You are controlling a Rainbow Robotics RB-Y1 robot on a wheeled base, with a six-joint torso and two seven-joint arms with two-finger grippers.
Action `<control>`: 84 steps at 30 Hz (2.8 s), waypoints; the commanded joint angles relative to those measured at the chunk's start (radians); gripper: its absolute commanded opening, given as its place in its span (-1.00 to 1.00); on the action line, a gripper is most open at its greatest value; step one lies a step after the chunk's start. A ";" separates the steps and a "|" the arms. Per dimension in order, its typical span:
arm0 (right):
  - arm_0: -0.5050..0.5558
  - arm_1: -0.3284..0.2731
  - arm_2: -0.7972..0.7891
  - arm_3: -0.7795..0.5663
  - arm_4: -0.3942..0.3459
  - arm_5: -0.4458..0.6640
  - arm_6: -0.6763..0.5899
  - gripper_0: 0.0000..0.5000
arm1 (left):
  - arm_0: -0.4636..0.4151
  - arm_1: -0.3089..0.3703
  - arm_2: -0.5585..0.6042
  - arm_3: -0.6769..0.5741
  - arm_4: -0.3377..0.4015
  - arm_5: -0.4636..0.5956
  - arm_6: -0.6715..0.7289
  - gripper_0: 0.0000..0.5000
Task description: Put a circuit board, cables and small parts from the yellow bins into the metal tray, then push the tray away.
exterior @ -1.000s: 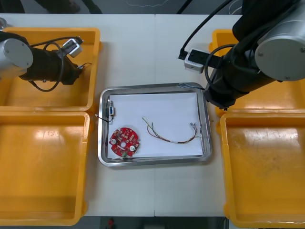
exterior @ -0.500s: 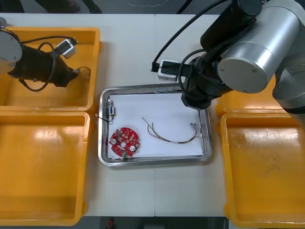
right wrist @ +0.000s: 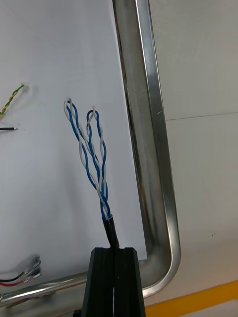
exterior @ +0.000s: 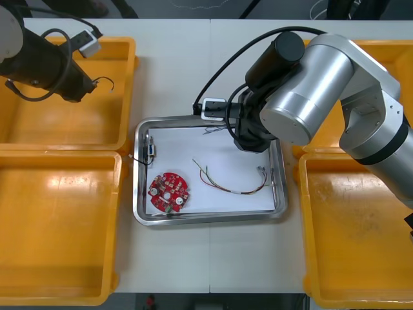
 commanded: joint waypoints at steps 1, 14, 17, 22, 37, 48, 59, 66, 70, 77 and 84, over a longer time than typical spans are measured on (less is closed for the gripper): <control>-0.039 0.026 0.063 0.050 0.037 -0.064 0.051 -1.00 | -0.018 0.042 0.048 -0.137 -0.079 0.129 0.223 -1.00; -0.037 0.046 0.127 0.153 0.074 -0.159 0.073 -1.00 | 0.031 -0.041 0.140 -0.443 -0.234 0.463 0.544 -1.00; -0.039 0.052 0.127 0.170 0.077 -0.176 0.080 -1.00 | 0.041 -0.077 0.166 -0.486 -0.254 0.526 0.582 -1.00; -0.037 0.054 0.160 0.179 0.109 -0.196 0.083 -1.00 | 0.051 -0.129 0.198 -0.549 -0.298 0.589 0.648 -1.00; -0.037 0.054 0.152 0.171 0.112 -0.164 0.076 1.00 | 0.128 -0.239 0.220 -0.692 -0.433 0.589 0.722 -1.00; -0.037 0.055 0.061 0.049 0.089 0.051 0.050 1.00 | 0.130 -0.239 0.217 -0.700 -0.425 0.589 0.749 -1.00; 0.009 0.046 -0.141 -0.140 0.011 0.381 -0.102 1.00 | 0.130 -0.239 0.105 -0.753 -0.422 0.589 0.897 -0.99; 0.064 0.015 -0.221 -0.270 0.017 0.396 -0.309 1.00 | 0.130 -0.251 -0.024 -0.782 -0.432 0.589 1.039 -1.00; 0.094 -0.006 -0.258 -0.319 0.017 0.396 -0.411 1.00 | 0.130 -0.267 -0.087 -0.781 -0.436 0.589 1.096 -1.00; 0.199 -0.083 -0.347 -0.411 -0.030 0.396 -0.616 1.00 | 0.130 -0.287 -0.263 -0.750 -0.476 0.589 1.265 -1.00; 0.285 -0.133 -0.460 -0.494 -0.064 0.396 -0.745 1.00 | 0.130 -0.311 -0.377 -0.658 -0.531 0.500 1.326 -0.99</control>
